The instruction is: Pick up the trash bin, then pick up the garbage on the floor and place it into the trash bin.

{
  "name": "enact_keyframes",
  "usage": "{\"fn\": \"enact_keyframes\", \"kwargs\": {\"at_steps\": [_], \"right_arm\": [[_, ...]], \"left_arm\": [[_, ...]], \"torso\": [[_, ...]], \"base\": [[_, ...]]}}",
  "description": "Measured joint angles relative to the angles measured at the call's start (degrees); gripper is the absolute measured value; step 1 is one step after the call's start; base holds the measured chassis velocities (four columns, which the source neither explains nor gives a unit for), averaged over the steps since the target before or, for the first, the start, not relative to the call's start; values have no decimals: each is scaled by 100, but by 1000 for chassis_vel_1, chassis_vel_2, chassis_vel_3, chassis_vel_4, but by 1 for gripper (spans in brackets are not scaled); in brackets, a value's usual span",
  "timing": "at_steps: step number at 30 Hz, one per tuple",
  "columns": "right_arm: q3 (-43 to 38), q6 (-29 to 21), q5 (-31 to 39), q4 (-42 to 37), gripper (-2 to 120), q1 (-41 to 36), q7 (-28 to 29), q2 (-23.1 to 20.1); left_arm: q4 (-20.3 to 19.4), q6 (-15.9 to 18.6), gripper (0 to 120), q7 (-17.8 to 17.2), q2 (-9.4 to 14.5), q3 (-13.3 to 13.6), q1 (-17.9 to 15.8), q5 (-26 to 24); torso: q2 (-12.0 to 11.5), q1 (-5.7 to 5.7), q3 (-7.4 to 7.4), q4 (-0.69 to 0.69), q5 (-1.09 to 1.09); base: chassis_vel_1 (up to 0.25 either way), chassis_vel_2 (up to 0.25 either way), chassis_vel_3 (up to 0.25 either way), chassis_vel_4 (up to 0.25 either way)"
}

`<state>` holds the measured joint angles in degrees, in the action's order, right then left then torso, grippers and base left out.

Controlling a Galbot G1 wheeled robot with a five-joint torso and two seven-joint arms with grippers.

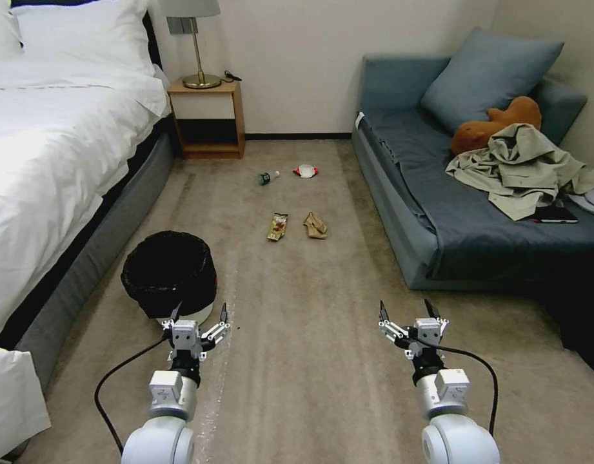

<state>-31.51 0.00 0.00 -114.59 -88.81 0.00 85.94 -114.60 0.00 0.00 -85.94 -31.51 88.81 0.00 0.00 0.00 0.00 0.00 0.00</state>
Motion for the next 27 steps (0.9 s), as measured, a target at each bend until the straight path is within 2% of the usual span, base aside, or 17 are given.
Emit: {"fn": "enact_keyframes", "kwargs": {"at_steps": [27], "right_arm": [[0,0,0,0,100,0,0,0]], "left_arm": [[0,0,100,0,0,0,0,0]], "torso": [[0,0,0,0,0]], "base": [[0,0,0,0]]}}
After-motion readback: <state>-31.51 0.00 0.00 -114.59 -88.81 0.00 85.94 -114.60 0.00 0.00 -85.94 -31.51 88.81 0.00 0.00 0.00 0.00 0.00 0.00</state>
